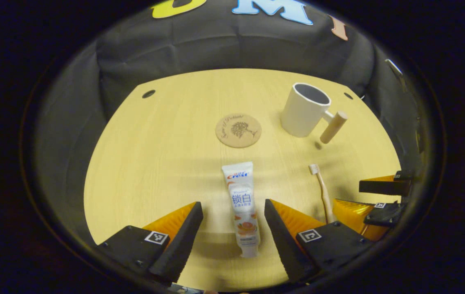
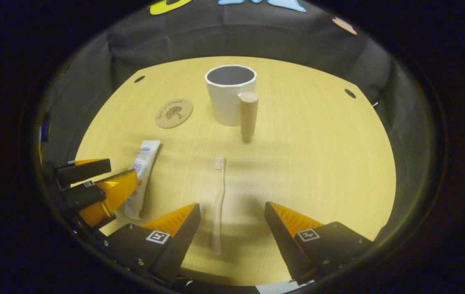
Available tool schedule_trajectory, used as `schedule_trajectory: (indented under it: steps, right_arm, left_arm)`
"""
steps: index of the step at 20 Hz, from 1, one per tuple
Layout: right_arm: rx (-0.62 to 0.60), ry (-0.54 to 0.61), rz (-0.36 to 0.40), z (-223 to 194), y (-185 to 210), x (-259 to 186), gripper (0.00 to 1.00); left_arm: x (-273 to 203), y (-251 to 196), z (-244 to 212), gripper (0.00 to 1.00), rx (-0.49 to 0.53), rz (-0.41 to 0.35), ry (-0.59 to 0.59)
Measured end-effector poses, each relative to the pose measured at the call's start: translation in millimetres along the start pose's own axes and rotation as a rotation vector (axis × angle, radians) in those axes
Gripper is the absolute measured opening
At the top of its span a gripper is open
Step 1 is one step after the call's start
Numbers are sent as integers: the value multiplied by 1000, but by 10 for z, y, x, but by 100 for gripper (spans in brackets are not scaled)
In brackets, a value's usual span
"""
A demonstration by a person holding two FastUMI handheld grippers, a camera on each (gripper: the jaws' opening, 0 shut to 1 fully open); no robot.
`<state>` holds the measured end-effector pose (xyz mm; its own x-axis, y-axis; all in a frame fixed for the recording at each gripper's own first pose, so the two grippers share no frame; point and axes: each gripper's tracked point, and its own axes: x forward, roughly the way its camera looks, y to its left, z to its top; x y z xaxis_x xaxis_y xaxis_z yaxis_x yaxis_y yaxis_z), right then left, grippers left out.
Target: Put the toothbrush and toothpaste on the desktop into the cup, then pick up the cup and place it on the coaster on the desktop.
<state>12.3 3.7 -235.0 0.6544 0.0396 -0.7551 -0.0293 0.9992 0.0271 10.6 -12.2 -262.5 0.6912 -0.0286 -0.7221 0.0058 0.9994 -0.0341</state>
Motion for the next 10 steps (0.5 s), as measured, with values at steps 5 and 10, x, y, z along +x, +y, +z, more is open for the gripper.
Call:
schedule_trajectory:
  steps: [5, 10]
  right_arm:
    - [-8, 53, -3, -49, 39, 174, 96]
    - [-18, 118, -20, -112, 45, 309, 96]
  left_arm:
    - [218, 40, -166, 100, -21, 16, 71]
    - [330, 62, -245, 100, -32, 23, 112]
